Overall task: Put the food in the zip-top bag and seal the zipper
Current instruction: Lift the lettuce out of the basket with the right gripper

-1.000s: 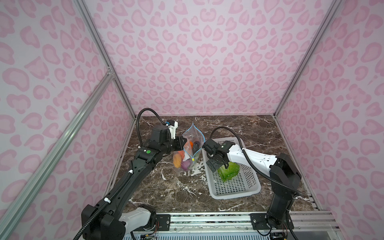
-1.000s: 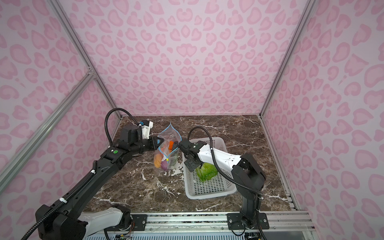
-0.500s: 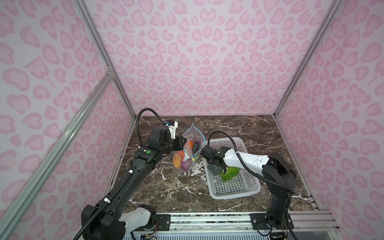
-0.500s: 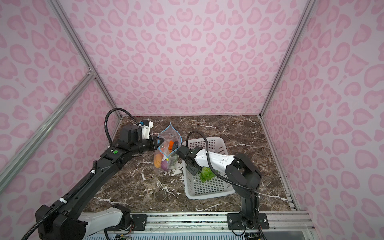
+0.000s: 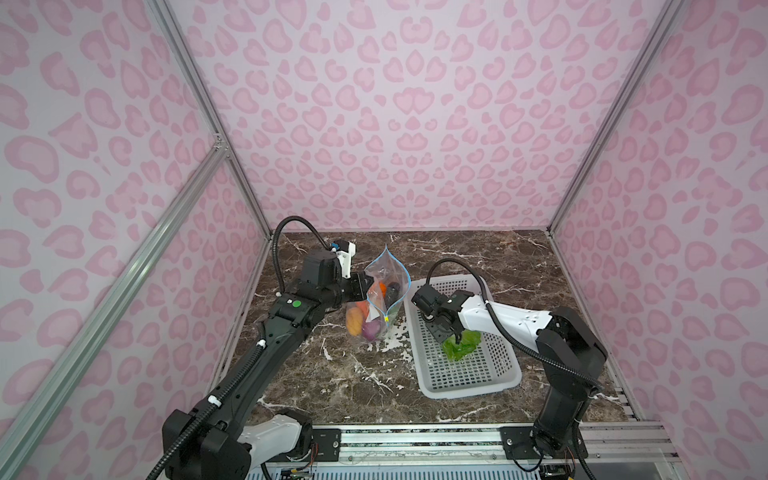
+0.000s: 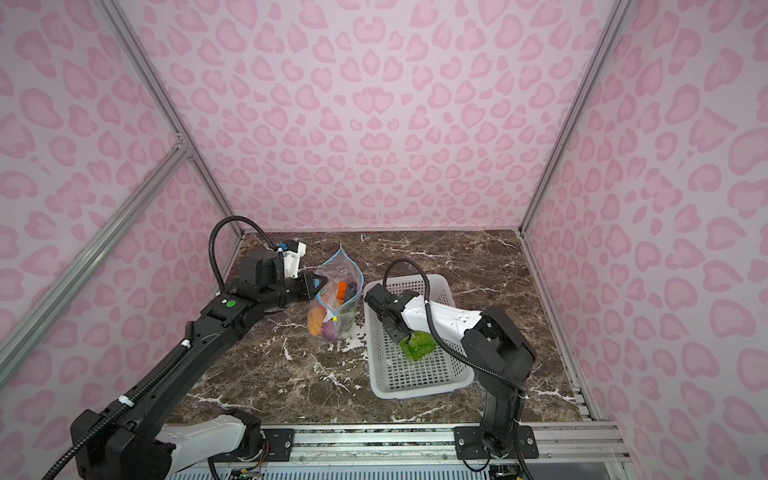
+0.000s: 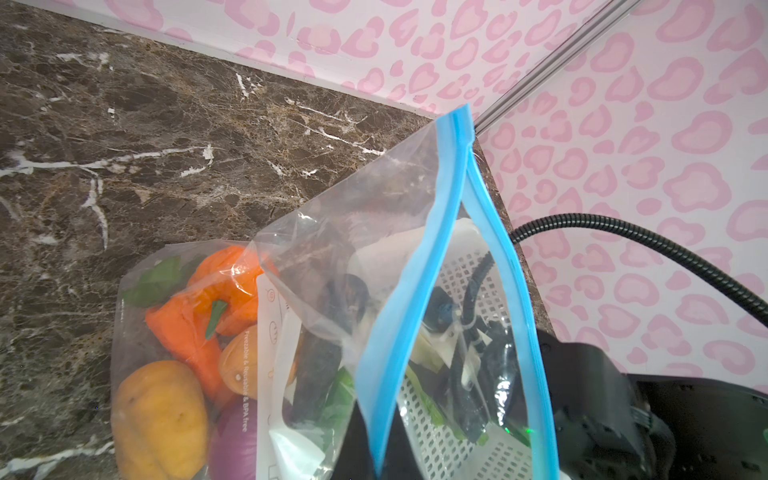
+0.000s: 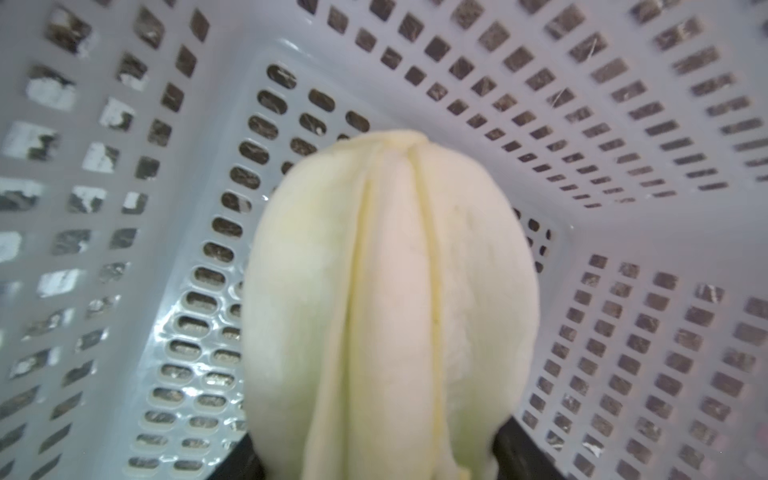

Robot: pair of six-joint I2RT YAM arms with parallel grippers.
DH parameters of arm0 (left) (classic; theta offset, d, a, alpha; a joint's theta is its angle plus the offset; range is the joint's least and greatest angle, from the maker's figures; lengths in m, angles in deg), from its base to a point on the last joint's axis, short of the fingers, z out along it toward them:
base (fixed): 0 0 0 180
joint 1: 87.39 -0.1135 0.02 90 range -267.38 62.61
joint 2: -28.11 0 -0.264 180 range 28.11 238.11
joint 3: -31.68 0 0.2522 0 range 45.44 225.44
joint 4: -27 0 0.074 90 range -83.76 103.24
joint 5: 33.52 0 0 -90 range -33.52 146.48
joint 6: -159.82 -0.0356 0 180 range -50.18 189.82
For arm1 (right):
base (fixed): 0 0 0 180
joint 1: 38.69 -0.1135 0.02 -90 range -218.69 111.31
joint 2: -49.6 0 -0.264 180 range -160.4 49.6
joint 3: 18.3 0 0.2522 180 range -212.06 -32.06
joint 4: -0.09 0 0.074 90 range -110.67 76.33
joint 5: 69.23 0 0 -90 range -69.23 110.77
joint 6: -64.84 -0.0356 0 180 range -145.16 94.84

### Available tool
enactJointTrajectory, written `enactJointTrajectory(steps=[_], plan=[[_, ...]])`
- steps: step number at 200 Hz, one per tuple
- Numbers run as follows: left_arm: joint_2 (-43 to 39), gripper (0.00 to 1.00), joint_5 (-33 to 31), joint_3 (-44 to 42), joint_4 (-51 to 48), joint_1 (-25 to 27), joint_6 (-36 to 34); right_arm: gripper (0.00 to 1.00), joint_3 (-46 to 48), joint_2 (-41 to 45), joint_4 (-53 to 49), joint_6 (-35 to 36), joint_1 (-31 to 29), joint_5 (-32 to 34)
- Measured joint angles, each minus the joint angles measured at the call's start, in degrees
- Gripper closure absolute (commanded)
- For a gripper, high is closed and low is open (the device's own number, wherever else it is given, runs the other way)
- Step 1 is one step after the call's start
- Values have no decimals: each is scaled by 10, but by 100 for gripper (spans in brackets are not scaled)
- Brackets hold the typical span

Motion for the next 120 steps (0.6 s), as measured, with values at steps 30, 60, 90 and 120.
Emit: enactJointTrajectory(steps=[30, 60, 90, 120], plan=[[-2, 97, -4, 0, 0, 0, 0, 47, 23, 38, 28, -13, 46, -84], [-3, 97, -4, 0, 0, 0, 0, 55, 37, 91, 54, -33, 97, -177], [-7, 97, -9, 0, 0, 0, 0, 60, 37, 141, 75, -50, 146, -250], [-9, 97, -10, 0, 0, 0, 0, 72, 32, 191, 78, -64, 172, -290]])
